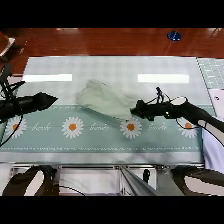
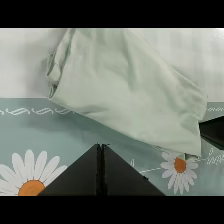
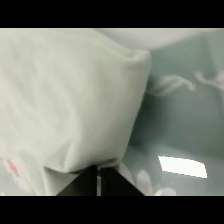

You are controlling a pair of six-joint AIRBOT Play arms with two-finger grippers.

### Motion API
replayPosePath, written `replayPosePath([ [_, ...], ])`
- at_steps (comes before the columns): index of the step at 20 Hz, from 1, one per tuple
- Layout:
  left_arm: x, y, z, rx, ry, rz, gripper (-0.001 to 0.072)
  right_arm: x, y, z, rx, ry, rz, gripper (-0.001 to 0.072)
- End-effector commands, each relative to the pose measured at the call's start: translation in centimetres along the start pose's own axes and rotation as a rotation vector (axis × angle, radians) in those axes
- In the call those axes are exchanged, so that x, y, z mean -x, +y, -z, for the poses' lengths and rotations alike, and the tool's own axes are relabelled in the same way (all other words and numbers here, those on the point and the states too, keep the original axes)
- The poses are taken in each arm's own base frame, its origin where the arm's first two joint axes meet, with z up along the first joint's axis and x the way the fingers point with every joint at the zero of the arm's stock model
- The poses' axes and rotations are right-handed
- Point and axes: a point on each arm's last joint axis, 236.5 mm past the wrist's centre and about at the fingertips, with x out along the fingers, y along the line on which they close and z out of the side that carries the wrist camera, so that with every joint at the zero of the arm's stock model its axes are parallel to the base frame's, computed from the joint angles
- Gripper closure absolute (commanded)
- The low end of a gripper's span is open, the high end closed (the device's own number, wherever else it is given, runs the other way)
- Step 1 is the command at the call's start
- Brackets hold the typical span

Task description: Fold the shirts.

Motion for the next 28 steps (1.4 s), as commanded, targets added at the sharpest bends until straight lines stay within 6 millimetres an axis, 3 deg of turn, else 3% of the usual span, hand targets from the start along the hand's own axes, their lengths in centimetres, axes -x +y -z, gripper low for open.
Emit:
replayPosePath([
  [1, 0.0, 0.0, 0.0, 0.000, 0.001, 0.000, 0.0685, 0.1, 2.0, -0.9, 0.085, 0.000, -0.042, 0.0689],
  [5, 0.0, 0.0, 0.1, 0.000, 0.003, 0.001, 0.0685, 0.4, 2.7, -0.8, 0.132, 0.006, -0.055, 0.0690],
  [8, 0.0, 0.0, 0.1, 0.000, 0.002, 0.000, 0.0685, 3.2, 6.7, -2.1, 0.289, -0.046, -0.070, 0.0690],
  [13, 0.0, 0.0, 0.1, 0.000, 0.003, 0.000, 0.0686, 13.0, 15.2, -4.6, 0.585, -0.233, 0.015, 0.0690],
  [15, 0.0, 0.0, 0.1, 0.000, 0.002, 0.000, 0.0685, 18.2, 18.1, -5.4, 0.653, -0.331, 0.023, 0.0690],
  [18, 0.0, 0.0, 0.1, 0.000, 0.003, 0.001, 0.0685, 26.2, 20.2, -7.1, 0.654, -0.494, 0.008, 0.0690],
  [20, 0.0, 0.0, 0.1, 0.000, 0.003, 0.000, 0.0685, 31.2, 19.6, -8.1, 0.611, -0.597, 0.028, 0.0690],
  [22, 0.0, 0.0, 0.0, 0.000, 0.001, 0.000, 0.0685, 35.5, 17.6, -8.5, 0.549, -0.672, 0.070, 0.0690],
  [25, 0.0, 0.0, 0.0, 0.000, -0.001, -0.001, 0.0685, 40.7, 13.0, -8.3, 0.412, -0.754, 0.152, 0.0690],
  [28, 0.0, 0.2, -0.7, 0.000, -0.029, -0.009, 0.0685, 44.6, 7.9, -7.6, 0.230, -0.803, 0.225, 0.0690],
])
